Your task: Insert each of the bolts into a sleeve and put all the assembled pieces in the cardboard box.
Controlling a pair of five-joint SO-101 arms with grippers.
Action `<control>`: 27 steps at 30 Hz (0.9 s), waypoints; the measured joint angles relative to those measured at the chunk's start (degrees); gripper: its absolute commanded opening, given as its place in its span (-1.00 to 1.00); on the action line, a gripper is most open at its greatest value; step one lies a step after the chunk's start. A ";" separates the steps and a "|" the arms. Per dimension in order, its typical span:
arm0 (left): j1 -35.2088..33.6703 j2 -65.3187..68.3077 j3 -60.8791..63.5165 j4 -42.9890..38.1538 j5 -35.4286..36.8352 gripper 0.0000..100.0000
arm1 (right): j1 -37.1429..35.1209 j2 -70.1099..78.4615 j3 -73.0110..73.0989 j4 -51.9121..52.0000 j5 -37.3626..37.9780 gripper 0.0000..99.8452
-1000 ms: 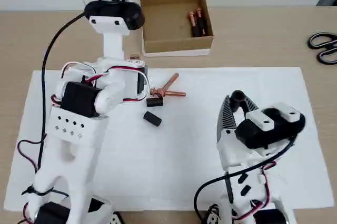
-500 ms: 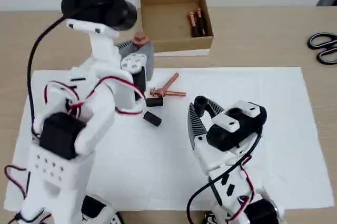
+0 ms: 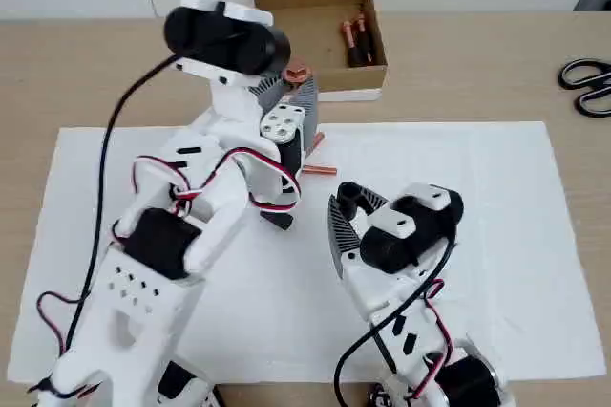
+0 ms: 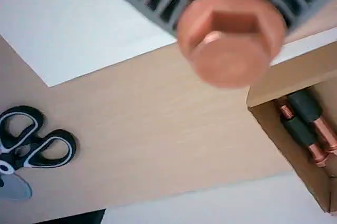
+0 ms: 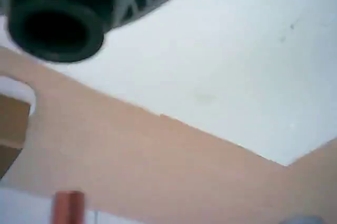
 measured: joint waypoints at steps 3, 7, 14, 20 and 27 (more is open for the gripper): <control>1.85 0.00 3.16 -3.08 0.00 -0.99 | 0.18 -0.09 0.00 0.00 0.00 -0.99; 5.01 -0.26 3.60 -3.78 0.00 -0.99 | 0.00 -0.09 0.18 0.00 0.00 -0.99; 6.86 -6.59 3.87 3.87 0.44 -0.99 | 0.09 -0.09 1.49 0.00 0.00 -0.99; 6.86 -11.34 5.10 6.51 3.52 -0.99 | 0.00 0.00 1.58 0.00 0.00 -0.99; 8.97 -12.48 10.99 3.60 4.57 -0.99 | 0.00 0.00 1.58 0.00 0.00 -0.99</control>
